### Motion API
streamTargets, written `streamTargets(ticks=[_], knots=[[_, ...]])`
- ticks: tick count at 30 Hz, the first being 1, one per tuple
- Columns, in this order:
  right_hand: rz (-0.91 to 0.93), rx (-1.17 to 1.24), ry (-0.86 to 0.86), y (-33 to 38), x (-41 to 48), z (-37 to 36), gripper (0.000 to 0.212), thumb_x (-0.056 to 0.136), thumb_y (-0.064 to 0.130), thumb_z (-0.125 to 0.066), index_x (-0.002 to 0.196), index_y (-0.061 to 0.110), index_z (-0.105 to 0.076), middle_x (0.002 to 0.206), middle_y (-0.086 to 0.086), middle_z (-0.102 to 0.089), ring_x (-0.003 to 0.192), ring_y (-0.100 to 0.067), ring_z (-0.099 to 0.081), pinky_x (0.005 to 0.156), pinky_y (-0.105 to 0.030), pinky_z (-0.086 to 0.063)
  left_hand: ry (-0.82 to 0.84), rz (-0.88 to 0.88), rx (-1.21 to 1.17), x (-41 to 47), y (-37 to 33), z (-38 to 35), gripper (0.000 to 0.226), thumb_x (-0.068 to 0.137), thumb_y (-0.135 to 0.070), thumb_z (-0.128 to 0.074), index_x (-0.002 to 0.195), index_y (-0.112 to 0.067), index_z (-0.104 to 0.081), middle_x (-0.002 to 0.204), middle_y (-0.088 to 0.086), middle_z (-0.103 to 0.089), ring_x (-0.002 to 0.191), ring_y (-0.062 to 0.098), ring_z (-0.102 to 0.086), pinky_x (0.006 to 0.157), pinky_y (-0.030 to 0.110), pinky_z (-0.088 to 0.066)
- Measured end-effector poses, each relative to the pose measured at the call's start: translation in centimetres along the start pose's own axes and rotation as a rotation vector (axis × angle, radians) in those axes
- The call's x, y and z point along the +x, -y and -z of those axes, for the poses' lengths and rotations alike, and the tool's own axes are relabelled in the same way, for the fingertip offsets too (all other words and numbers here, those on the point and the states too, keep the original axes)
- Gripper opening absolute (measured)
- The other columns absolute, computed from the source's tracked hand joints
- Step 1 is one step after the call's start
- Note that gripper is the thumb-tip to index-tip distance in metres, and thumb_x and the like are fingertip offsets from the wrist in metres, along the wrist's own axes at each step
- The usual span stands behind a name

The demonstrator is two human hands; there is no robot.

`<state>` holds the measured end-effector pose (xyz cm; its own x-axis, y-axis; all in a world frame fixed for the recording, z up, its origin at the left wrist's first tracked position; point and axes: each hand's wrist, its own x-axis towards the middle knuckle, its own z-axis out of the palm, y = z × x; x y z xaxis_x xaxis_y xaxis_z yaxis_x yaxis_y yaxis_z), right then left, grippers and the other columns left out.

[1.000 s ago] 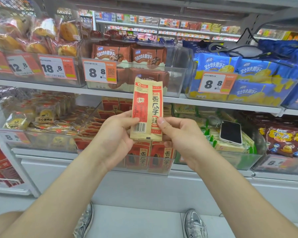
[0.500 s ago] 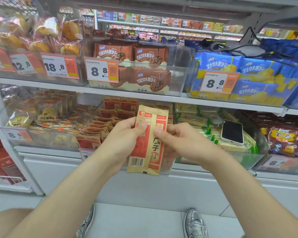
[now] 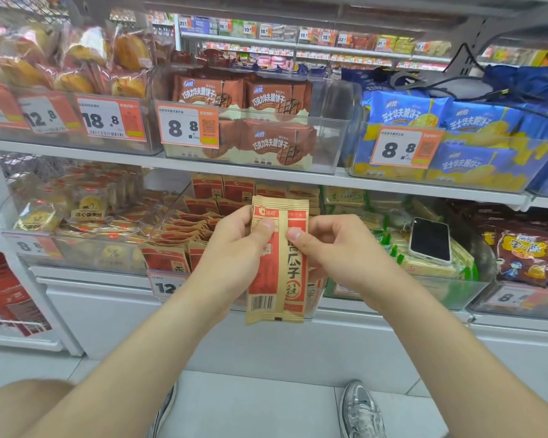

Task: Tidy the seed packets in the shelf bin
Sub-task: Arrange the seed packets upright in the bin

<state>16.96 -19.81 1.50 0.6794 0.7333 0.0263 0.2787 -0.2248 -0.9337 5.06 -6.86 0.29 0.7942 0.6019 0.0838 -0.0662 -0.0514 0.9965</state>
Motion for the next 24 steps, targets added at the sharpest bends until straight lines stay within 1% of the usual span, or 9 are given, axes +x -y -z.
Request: streamTargets(ticks=[4, 6, 8, 9, 12, 15, 17, 20, 24], knots=[[-0.009, 0.044, 0.004, 0.3, -0.1, -0.2, 0.023, 0.107, 0.034, -0.062, 0.111, 0.015, -0.076, 0.093, -0.003, -0.083, 0.082, -0.020, -0.081, 0.071, -0.035, -0.068, -0.014, -0.019, -0.001, 0.0, -0.2, 0.1, 0.022, 0.114, -0.021, -0.052, 0.126, -0.028, -0.069, 0.108, -0.003, -0.083, 0.095, 0.016, -0.081, 0.084, 0.043, -0.066], [0.002, 0.088, -0.003, 0.4, -0.2, -0.4, 0.021, 0.109, 0.033, -0.060, 0.114, 0.016, -0.071, 0.090, -0.004, -0.083, 0.080, -0.021, -0.082, 0.068, -0.034, -0.067, -0.087, -0.060, -0.014, 0.0, -0.1, 0.2, 0.023, 0.109, -0.016, -0.063, 0.127, -0.030, -0.059, 0.115, -0.002, -0.079, 0.095, 0.016, -0.081, 0.080, 0.044, -0.068], [0.024, 0.128, -0.028, 0.5, -0.1, -0.5, 0.015, 0.109, 0.026, -0.061, 0.111, 0.014, -0.070, 0.088, -0.005, -0.083, 0.079, -0.021, -0.081, 0.066, -0.032, -0.065, -0.165, -0.110, -0.010, 0.2, 0.2, 0.5, 0.035, 0.102, -0.011, -0.072, 0.118, -0.031, -0.048, 0.118, 0.002, -0.072, 0.089, 0.020, -0.081, 0.073, 0.047, -0.068], [0.036, 0.140, -0.053, 0.4, -0.1, -0.6, 0.013, 0.108, 0.023, -0.062, 0.109, 0.012, -0.070, 0.088, -0.005, -0.083, 0.080, -0.021, -0.081, 0.067, -0.032, -0.065, -0.183, -0.147, 0.045, 0.4, 0.4, 0.6, 0.034, 0.100, -0.013, -0.075, 0.112, -0.031, -0.049, 0.117, 0.001, -0.071, 0.088, 0.022, -0.080, 0.073, 0.051, -0.068], [0.108, 0.079, -0.170, 0.0, 0.3, -1.2, 0.013, 0.106, 0.021, -0.067, 0.100, 0.014, -0.075, 0.091, -0.004, -0.083, 0.085, -0.022, -0.081, 0.079, -0.046, -0.067, -0.188, -0.280, 0.331, 0.5, 1.0, 0.8, 0.018, 0.094, -0.032, -0.081, 0.093, -0.032, -0.063, 0.102, -0.012, -0.075, 0.093, 0.016, -0.077, 0.078, 0.051, -0.066], [0.133, 0.141, -0.236, 0.1, 0.3, -1.8, 0.017, 0.104, 0.022, -0.067, 0.091, 0.017, -0.077, 0.089, -0.002, -0.082, 0.086, -0.022, -0.079, 0.086, -0.050, -0.065, -0.230, -0.311, 0.422, 0.0, 0.7, 0.6, 0.032, 0.080, -0.058, -0.085, 0.089, -0.033, -0.066, 0.096, -0.021, -0.075, 0.090, 0.007, -0.075, 0.077, 0.045, -0.064], [0.182, 0.128, -0.273, 0.1, 0.2, -2.2, 0.021, 0.103, 0.026, -0.065, 0.086, 0.019, -0.075, 0.087, -0.001, -0.080, 0.088, -0.024, -0.077, 0.086, -0.050, -0.064, -0.244, -0.287, 0.406, -0.1, 0.6, 0.5, 0.038, 0.074, -0.062, -0.087, 0.084, -0.030, -0.068, 0.091, -0.018, -0.077, 0.082, 0.010, -0.076, 0.073, 0.046, -0.064], [0.300, 0.011, -0.332, 0.0, 0.2, -2.7, 0.028, 0.102, 0.038, -0.062, 0.081, 0.023, -0.072, 0.082, 0.004, -0.076, 0.082, -0.021, -0.073, 0.080, -0.051, -0.061, -0.200, -0.232, 0.309, -0.2, 0.4, 0.4, 0.030, 0.079, -0.051, -0.089, 0.083, -0.026, -0.074, 0.086, -0.011, -0.080, 0.075, 0.014, -0.079, 0.070, 0.046, -0.067], [0.462, -0.047, -0.386, -0.1, 0.0, -2.9, 0.025, 0.108, 0.032, -0.062, 0.086, 0.025, -0.073, 0.076, 0.006, -0.074, 0.072, -0.017, -0.070, 0.069, -0.043, -0.057, -0.163, -0.179, 0.209, 0.0, 0.2, 0.8, 0.008, 0.094, -0.027, -0.082, 0.090, -0.020, -0.080, 0.083, -0.005, -0.082, 0.079, 0.014, -0.080, 0.079, 0.041, -0.066]])
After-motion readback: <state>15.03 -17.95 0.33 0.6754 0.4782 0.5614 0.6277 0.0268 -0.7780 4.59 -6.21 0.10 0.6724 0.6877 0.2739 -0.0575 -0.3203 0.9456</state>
